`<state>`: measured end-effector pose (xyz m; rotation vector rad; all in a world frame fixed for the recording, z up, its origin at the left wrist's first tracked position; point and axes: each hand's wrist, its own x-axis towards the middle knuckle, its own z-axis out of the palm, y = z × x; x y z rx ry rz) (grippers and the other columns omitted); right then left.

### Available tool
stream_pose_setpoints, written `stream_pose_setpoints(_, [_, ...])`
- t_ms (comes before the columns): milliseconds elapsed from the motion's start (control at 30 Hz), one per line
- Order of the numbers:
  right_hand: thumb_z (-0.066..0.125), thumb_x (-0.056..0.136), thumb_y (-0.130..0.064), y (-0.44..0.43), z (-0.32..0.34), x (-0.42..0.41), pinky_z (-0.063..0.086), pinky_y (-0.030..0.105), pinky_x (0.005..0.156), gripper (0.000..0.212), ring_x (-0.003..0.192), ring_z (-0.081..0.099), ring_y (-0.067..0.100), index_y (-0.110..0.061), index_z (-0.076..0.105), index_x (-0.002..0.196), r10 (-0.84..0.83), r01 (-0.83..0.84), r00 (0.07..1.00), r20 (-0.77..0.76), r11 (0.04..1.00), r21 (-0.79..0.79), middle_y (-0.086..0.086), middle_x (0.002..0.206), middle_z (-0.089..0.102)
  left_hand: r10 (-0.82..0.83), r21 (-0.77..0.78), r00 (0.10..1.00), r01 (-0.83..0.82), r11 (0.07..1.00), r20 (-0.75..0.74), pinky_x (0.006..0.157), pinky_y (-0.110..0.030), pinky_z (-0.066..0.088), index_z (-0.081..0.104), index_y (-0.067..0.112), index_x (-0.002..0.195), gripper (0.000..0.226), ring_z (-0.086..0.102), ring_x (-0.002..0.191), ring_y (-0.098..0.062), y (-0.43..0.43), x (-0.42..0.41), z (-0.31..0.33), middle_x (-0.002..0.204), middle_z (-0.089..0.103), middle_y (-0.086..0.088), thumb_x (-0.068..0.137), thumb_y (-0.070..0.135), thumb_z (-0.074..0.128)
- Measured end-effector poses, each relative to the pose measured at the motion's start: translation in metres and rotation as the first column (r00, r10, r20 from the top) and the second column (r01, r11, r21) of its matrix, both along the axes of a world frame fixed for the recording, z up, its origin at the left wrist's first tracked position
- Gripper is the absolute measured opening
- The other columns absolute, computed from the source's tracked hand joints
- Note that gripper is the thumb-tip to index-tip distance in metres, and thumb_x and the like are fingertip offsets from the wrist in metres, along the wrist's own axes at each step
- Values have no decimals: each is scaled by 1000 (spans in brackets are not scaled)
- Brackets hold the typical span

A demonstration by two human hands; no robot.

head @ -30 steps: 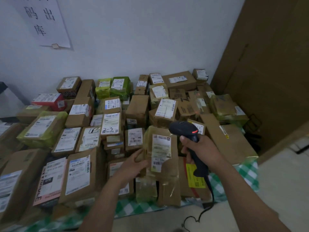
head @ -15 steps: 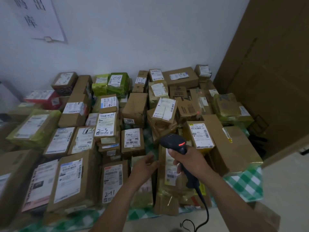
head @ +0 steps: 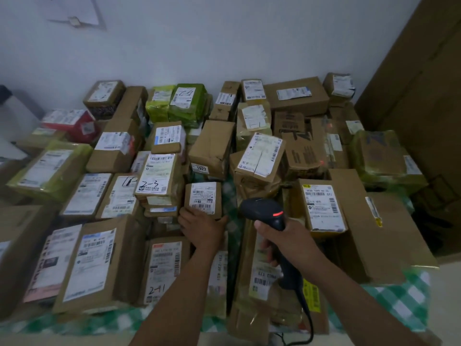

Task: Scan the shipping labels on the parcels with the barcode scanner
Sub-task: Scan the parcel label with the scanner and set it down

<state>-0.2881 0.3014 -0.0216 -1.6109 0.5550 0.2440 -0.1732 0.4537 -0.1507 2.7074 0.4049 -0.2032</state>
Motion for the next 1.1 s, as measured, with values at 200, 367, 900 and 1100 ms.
stream_pose_setpoints(200, [68,89,-31,-4,2,2,50,31,49,36,44,58,21,0,63,70,48,-48,999,-6,999,-11,6,51,61,109,-250,993,-115,961,-36,108,-48,33,-1,-4,152,134,24,137,-40,-4,4,4,151,16,-23,65,52,84])
stream_pose_setpoints(367, [68,88,-28,-2,17,2,52,34,52,25,50,61,23,-5,64,80,72,-72,995,65,997,10,10,64,65,36,-320,993,2,947,112,111,-43,30,1,2,155,131,18,142,-34,4,-15,32,156,14,-17,66,52,84])
stream_pose_setpoints(900, [68,70,-42,49,53,-14,54,35,73,52,87,72,24,-5,66,106,-98,56,991,92,923,380,9,95,75,82,-782,988,52,621,131,111,-45,40,18,30,156,105,37,140,-22,69,-89,135,159,27,-2,73,50,79])
stream_pose_setpoints(1100, [68,72,-40,58,53,-22,56,38,76,47,88,69,30,-3,63,101,-152,78,980,128,886,456,17,96,70,-50,-872,998,68,485,50,81,-27,52,46,39,133,58,63,109,-12,96,-79,139,123,64,7,86,23,74])
